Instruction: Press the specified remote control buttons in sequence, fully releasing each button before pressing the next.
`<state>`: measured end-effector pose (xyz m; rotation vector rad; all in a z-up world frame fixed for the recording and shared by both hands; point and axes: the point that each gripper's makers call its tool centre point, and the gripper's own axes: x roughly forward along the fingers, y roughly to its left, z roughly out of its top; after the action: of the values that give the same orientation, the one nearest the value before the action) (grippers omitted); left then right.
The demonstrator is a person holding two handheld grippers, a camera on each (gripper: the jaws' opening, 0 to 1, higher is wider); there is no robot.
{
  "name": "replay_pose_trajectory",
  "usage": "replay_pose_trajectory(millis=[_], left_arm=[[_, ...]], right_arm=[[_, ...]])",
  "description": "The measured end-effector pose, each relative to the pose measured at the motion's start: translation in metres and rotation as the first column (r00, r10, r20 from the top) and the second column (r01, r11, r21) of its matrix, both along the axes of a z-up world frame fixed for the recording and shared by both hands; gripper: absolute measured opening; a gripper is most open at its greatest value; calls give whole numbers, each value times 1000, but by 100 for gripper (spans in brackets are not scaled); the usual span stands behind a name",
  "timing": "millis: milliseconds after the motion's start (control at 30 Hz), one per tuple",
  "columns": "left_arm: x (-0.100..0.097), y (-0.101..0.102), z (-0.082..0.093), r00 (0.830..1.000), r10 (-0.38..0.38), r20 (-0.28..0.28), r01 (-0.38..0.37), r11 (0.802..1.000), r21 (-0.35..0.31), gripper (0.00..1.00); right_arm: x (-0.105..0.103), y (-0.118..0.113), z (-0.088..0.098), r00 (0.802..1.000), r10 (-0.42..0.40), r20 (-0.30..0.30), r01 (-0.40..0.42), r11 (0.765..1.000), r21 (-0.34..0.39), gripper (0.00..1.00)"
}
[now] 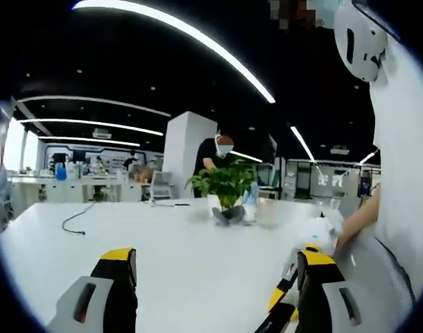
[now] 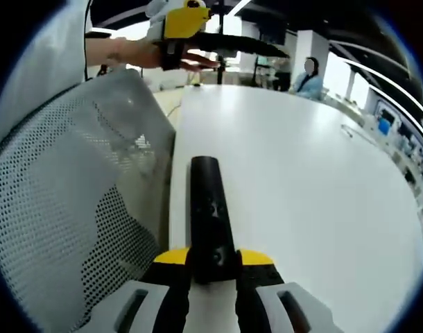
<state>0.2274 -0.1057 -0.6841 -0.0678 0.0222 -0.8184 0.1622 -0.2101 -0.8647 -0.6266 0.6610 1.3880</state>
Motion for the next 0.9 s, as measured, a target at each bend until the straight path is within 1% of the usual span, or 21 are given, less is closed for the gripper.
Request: replay_pose_trajectory(millis=[33,133,167,233,267,300,367,433,500,567,600,633,733,767,800,833,867,900], left_arm=[[0,5,4,1000,26,11,-26,999,-34,100],[-4,12,13,998,46,31,-42,994,-97,100],[-6,14,21,997,62,37,-56,990,-126,100],[-7,18,28,993,95,66,-85,987,-138,100],[-8,21,32,988,111,103,-97,986,-135,100],[-9,23,34,985,127,120,-111,985,-130,100],[-9,32,35,976,181,120,-166,978,-128,100],[-10,37,37,971,207,117,-188,970,-156,100],[-10,41,37,968,230,104,-211,963,-169,100],[-10,43,36,965,250,82,-231,953,-195,100],[-11,43,34,965,256,55,-240,950,-200,100],[-11,44,31,963,267,36,-255,947,-194,100],[-13,44,15,956,294,-21,-294,947,-132,100],[-14,47,8,947,320,-37,-322,941,-108,100],[-14,51,2,936,350,-37,-352,934,-59,100],[-14,54,-1,931,365,-31,-366,930,-27,100],[-13,57,-2,925,379,-19,-379,925,-16,100],[-12,61,-1,918,396,-18,-396,918,-28,100]], right_arm=[[0,0,0,1000,0,0,0,1000,0,22],[0,0,0,1000,-2,0,2,1000,1,22],[0,0,0,1000,-2,-1,2,1000,2,22],[0,0,0,1000,-2,0,2,1000,2,22],[0,0,0,1000,-3,0,3,1000,2,22],[1,0,0,1000,-3,0,3,1000,2,22],[1,0,0,1000,-4,1,4,1000,2,22],[1,0,0,1000,-5,1,5,1000,3,22],[1,0,0,1000,-4,1,4,1000,3,22],[1,0,0,1000,-4,2,4,1000,4,22],[1,0,0,1000,-4,2,4,1000,4,22],[1,0,0,1000,-4,2,4,1000,5,22],[1,0,0,1000,-4,2,4,1000,6,22],[2,0,0,1000,-4,3,4,1000,6,22],[2,0,0,1000,-4,3,4,1000,6,22],[2,0,0,1000,-5,2,5,1000,6,22],[2,0,0,1000,-5,2,5,1000,6,22],[2,0,-1,1000,-6,2,6,1000,6,22]])
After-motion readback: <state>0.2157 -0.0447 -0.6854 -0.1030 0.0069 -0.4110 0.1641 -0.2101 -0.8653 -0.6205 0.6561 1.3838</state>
